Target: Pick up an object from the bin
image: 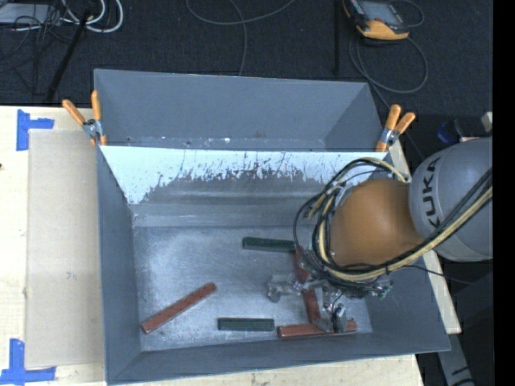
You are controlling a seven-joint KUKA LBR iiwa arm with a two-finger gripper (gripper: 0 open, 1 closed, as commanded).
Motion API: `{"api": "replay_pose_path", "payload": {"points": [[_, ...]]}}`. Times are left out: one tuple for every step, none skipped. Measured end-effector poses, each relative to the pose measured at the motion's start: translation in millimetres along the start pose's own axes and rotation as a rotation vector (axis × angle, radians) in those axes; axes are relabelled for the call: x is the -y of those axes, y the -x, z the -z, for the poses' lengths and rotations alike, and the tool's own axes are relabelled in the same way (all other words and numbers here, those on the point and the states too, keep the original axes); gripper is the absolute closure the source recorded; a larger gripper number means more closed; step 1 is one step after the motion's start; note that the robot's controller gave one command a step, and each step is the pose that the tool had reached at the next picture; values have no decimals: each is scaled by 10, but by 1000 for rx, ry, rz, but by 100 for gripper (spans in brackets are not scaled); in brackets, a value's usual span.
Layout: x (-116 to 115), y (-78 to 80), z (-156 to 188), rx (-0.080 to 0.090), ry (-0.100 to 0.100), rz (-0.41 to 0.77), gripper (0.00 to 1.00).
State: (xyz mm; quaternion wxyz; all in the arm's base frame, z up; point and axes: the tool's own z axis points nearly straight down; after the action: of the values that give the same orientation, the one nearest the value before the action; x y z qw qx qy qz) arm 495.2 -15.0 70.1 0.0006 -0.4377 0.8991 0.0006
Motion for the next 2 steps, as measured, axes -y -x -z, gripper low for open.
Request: {"api": "replay_pose_path", "payload": {"points": [[231, -237, -3, -1, 0, -8, 0], [422, -381, 294, -1, 0, 124, 0]]}}
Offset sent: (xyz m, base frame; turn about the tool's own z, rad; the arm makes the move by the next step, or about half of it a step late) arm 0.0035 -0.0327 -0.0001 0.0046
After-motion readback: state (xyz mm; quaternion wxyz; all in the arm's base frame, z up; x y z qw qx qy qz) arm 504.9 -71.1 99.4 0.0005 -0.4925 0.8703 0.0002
